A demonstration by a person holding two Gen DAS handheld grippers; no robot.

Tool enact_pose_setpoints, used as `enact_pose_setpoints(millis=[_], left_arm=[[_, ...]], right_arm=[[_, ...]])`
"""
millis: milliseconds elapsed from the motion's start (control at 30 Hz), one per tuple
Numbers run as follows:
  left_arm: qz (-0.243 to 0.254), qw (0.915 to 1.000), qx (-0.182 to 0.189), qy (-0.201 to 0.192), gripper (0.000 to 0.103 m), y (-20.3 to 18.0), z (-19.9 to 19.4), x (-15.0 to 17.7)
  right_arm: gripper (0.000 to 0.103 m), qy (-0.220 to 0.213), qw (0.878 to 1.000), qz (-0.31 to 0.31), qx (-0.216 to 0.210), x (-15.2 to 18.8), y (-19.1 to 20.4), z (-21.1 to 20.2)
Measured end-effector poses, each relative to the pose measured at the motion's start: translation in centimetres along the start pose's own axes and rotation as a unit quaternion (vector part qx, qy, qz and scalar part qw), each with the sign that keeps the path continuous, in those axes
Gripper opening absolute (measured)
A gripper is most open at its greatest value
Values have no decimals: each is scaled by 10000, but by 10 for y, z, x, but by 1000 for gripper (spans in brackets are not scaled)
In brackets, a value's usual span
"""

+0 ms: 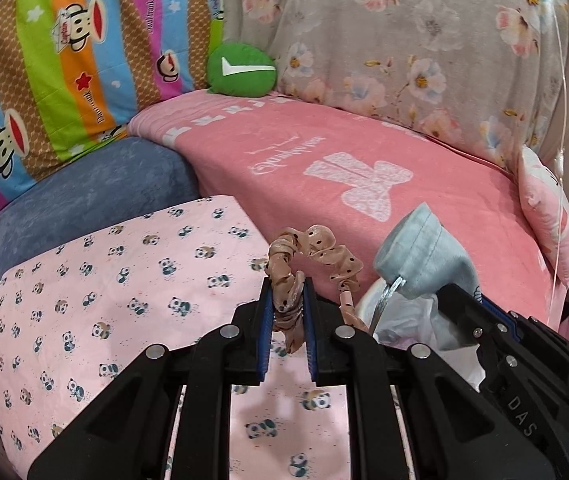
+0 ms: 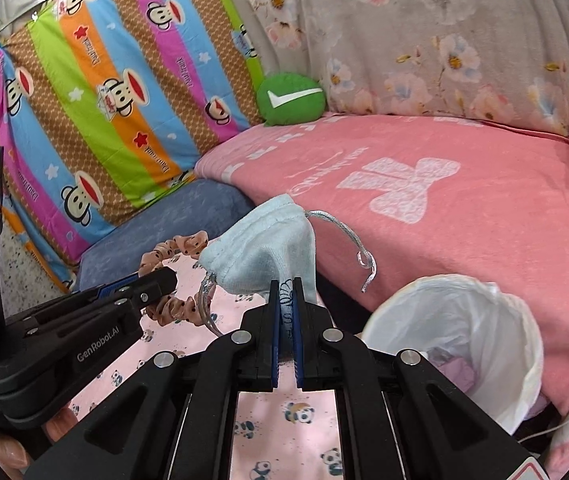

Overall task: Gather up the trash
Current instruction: 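Carry the brown scrunchie and grey pouch with both grippers over the bin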

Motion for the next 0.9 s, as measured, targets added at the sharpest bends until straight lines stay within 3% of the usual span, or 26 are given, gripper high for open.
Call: enact_pose_setpoints(millis=[433,900], left_arm=[[449,9986,258,-45,14,-69,-9,4],[834,9953,485,68,14,-125,-3,17]], right_arm=[[7,-306,9985,344,282,-6,-71,-53],[7,-366,9957,684,507,7,-129,-77]])
Point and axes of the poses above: each gripper's, at about its wrist camera, not at the fingertips, and z roughly the way its jaws point, y to its left, x to its underside, the point moved 6 cm from there along z, roughly the way its jaws point, and after that the axes turned 1 degree about -z, right-handed, at the moved point
